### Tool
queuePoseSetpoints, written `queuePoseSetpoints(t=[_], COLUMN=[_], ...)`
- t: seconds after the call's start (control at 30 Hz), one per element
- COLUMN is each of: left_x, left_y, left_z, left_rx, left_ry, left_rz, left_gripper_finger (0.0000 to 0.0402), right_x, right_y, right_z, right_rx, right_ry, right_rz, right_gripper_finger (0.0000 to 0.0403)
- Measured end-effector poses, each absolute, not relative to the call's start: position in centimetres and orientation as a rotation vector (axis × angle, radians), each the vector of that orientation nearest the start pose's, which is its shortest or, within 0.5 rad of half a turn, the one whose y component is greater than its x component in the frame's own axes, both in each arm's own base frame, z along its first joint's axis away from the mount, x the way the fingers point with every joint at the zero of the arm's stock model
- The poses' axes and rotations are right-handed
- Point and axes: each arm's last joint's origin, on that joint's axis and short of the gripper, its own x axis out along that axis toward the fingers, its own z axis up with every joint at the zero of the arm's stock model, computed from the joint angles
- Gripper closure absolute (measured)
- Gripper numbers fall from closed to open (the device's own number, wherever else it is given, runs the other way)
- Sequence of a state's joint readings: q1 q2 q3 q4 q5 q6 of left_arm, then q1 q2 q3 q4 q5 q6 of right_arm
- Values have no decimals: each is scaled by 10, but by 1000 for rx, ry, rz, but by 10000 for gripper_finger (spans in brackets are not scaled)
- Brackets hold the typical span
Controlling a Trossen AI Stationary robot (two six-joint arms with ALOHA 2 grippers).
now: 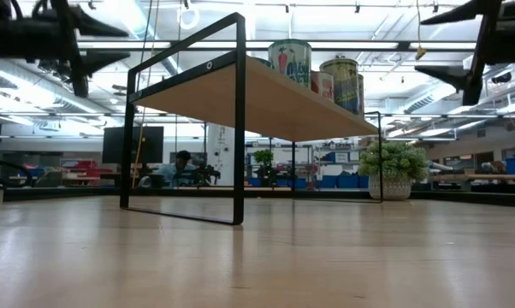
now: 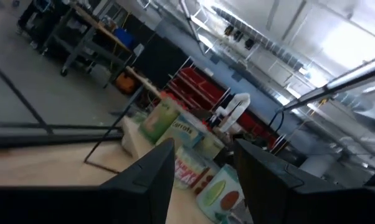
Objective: Pick and place cans onto a shelf
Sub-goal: Return to Home Position
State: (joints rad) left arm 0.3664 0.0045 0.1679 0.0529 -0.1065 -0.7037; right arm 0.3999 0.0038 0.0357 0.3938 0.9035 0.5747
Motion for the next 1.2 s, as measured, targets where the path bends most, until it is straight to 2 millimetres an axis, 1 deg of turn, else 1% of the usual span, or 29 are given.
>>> queuePoseSetpoints(t=[0.1, 0.27, 0.43, 0.57, 0.67, 0.7, 0.83, 0.97, 1.03, 1.13, 1.2], left_x=[82, 88, 91, 94, 95, 95, 97, 99, 99, 99, 99], left_y=[35, 35, 27, 20, 17, 17, 14, 14, 14, 14, 14], left_z=[208, 188, 185, 178, 172, 172, 169, 168, 168, 168, 168], left_rx=[-702, -748, -770, -775, -770, -751, -548, -240, -137, -66, -64], left_ry=[-385, -418, -364, -286, -217, -207, -107, -40, -23, -15, -17], left_rz=[375, 373, 351, 342, 355, 348, 282, 278, 278, 278, 278], left_gripper_finger=[230, 246, 278, 300, 310, 313, 317, 316, 314, 312, 311], right_x=[83, 84, 86, 88, 88, 89, 90, 91, 91, 91, 91], right_y=[9, 5, 1, -1, -2, -2, -2, -2, -2, -2, -2], right_z=[197, 196, 193, 191, 187, 185, 176, 171, 172, 172, 172], right_rx=[836, 839, 827, 822, 767, 725, 545, 298, 205, 145, 141], right_ry=[-463, -477, -467, -455, -413, -389, -264, -143, -119, -100, -99], right_rz=[-407, -421, -453, -444, -497, -530, -580, -605, -609, -612, -612], right_gripper_finger=[57, 57, 62, 89, 111, 116, 125, 124, 124, 124, 124])
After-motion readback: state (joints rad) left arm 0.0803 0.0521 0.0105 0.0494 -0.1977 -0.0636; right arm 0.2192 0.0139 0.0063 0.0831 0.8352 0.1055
